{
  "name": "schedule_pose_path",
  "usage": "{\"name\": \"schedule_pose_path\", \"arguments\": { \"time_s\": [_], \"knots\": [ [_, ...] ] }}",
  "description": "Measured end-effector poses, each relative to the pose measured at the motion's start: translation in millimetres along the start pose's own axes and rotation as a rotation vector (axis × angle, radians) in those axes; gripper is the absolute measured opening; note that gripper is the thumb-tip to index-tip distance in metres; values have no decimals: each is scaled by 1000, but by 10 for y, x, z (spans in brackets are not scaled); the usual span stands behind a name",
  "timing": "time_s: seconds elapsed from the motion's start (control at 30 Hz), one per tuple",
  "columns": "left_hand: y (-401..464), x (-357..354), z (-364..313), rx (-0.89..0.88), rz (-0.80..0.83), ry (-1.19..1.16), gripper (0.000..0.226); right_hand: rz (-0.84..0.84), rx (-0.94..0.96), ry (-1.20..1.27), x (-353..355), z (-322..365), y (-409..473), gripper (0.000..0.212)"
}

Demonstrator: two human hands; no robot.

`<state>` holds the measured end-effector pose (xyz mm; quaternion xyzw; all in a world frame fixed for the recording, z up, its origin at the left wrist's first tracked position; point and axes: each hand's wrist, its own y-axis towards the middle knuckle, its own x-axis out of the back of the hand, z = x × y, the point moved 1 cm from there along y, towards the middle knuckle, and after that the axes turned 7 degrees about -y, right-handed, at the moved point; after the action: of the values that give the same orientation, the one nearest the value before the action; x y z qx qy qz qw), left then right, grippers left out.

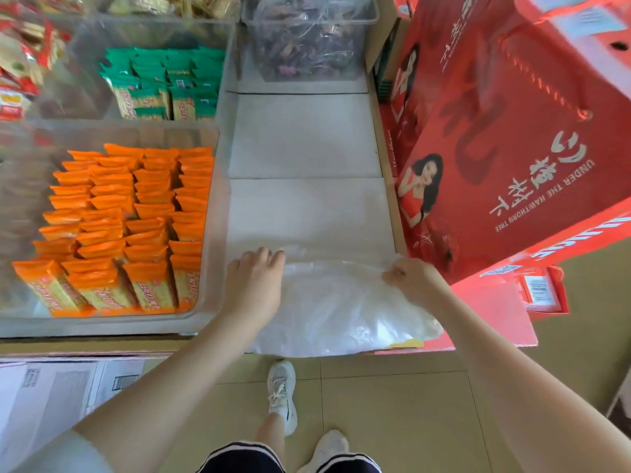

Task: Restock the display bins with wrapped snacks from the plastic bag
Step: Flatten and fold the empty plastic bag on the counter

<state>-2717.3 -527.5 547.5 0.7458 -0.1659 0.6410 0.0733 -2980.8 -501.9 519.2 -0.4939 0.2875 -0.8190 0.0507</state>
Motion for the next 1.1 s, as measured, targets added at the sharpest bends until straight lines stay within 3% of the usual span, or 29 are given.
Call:
{"name": "schedule_pose_path", "arguments": {
  "time_s": [0.1,0.17,0.27,0.33,0.37,0.43,0.47,0.5,0.57,0.67,0.7,0.83,0.93,1.03,1.1],
  "knots": [
    [-11,-179,-188,-237,-182,-45,40,-38,5,-203,-46,1,91,29],
    [-20,-332,-312,-345,-81,-88,43,-17,5,-254,-50,14,166,26],
    [79,-610,-278,-306,85,-30,69,-26,-60,-254,9,109,218,33],
    [167,-803,-198,-268,128,14,76,-197,-71,-355,101,234,156,30],
    [196,-883,-180,-265,152,2,79,-369,-26,-454,146,314,95,26],
    [230,-1025,-183,-264,186,-50,85,-735,135,-660,115,531,-80,20],
    [240,-1075,-192,-261,169,-78,86,-824,249,-685,0,655,-144,20],
    [254,-1097,-208,-264,150,-99,87,-802,364,-668,-147,770,-168,27],
    [282,-1099,-221,-290,110,-133,86,-552,506,-642,-450,891,-116,46],
    [311,-1145,-128,-322,51,-131,81,-161,473,-749,-648,691,143,61],
    [330,-1169,-98,-339,45,-132,79,-116,426,-749,-637,543,236,67],
    [540,-1199,-1,-409,5,-159,74,-197,186,-842,-429,263,355,69],
    [765,-1083,63,-467,-37,-84,64,-52,97,-825,-225,213,388,62],
    [899,-914,-29,-361,-103,-28,52,-171,152,-755,-191,261,314,61],
    [954,-760,-213,-236,-102,-37,52,-231,86,-601,-274,334,233,59]
  ]
}}
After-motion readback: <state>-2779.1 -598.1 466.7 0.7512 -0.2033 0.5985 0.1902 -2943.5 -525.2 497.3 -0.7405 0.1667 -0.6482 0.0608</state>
